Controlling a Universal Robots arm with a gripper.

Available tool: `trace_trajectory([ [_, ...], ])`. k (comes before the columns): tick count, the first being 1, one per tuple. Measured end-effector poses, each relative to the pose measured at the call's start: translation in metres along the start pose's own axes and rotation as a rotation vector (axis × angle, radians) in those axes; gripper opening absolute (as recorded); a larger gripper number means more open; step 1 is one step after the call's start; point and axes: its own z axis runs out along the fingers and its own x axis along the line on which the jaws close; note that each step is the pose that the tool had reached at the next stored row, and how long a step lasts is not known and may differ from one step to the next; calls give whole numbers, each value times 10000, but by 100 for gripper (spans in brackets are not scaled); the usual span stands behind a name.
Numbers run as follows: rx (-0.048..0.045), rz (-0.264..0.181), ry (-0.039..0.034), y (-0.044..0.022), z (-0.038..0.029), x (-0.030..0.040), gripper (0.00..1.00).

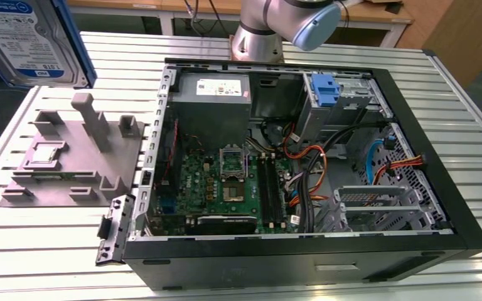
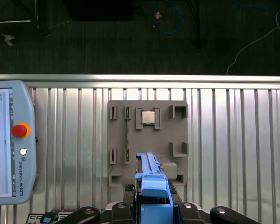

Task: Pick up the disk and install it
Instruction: 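Pick up the disk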

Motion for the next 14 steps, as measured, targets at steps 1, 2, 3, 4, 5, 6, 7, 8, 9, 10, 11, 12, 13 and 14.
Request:
trace_trajectory([
  [1, -1, 0, 0, -2, -1, 0, 37],
  [2, 0, 0, 0, -4, 0, 0, 37],
  [3, 0, 0, 0, -6, -1, 0, 37],
  [4, -1, 0, 0, -8, -1, 0, 37],
  [5, 0, 0, 0, -10, -1, 0, 37],
  [6, 0, 0, 0, -12, -1, 0, 37],
  [7, 0, 0, 0, -14, -1, 0, 37],
  [8, -1, 1, 0, -16, -1, 0, 37],
  [9, -1, 0, 0, -19, -1, 0, 37],
  [10, 0, 0, 0, -21, -1, -1, 37],
  [11, 0, 0, 0, -24, -1, -1, 37],
  [12, 0, 1, 0, -26, -1, -1, 37],
  [13, 0, 0, 0, -28, -1, 0, 37],
  [14, 0, 0, 0, -30, -1, 0, 37],
])
